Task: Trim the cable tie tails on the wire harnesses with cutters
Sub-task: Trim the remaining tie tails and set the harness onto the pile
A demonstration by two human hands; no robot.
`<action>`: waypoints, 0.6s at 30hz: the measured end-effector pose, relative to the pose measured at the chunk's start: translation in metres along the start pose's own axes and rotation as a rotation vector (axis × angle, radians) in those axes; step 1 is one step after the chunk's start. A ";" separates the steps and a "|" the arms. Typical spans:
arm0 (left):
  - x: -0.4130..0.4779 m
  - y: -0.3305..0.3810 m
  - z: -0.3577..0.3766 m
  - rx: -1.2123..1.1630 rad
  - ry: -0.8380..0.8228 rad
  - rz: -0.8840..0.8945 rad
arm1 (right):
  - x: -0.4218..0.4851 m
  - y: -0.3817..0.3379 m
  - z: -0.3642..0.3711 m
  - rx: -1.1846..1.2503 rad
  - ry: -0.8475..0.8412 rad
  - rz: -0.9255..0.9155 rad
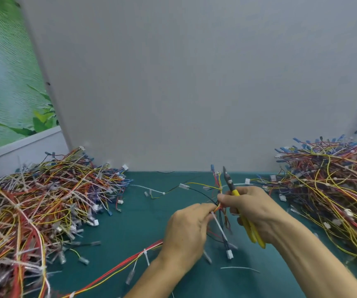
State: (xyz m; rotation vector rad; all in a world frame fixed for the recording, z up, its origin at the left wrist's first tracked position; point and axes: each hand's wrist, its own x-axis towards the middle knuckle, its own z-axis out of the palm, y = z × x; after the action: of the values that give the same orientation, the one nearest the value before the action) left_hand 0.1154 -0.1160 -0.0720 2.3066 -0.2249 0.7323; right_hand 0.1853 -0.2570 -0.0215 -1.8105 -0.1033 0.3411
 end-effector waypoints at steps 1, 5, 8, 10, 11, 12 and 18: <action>0.001 0.002 -0.001 0.023 0.000 0.018 | 0.001 -0.001 -0.002 0.044 0.015 -0.015; -0.007 0.005 -0.008 0.246 0.016 0.102 | 0.008 -0.010 -0.011 0.248 0.160 -0.048; -0.014 0.001 -0.012 0.349 -0.024 0.084 | 0.016 -0.013 -0.021 0.259 0.210 -0.049; -0.015 -0.004 -0.013 0.248 -0.015 0.018 | 0.016 -0.007 -0.022 -0.044 0.155 -0.068; -0.014 -0.006 -0.013 0.202 0.000 -0.014 | 0.015 -0.003 -0.019 -0.203 0.104 -0.067; -0.014 -0.007 -0.013 0.177 0.018 -0.037 | 0.013 0.002 -0.015 -0.323 0.055 -0.053; -0.020 -0.016 -0.008 0.157 -0.009 -0.069 | 0.009 0.018 0.014 -0.267 -0.105 0.098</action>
State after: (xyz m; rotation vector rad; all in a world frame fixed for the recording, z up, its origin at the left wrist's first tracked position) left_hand 0.1009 -0.0992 -0.0878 2.4532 -0.0935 0.7272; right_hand 0.1880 -0.2464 -0.0436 -2.0661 -0.1393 0.5114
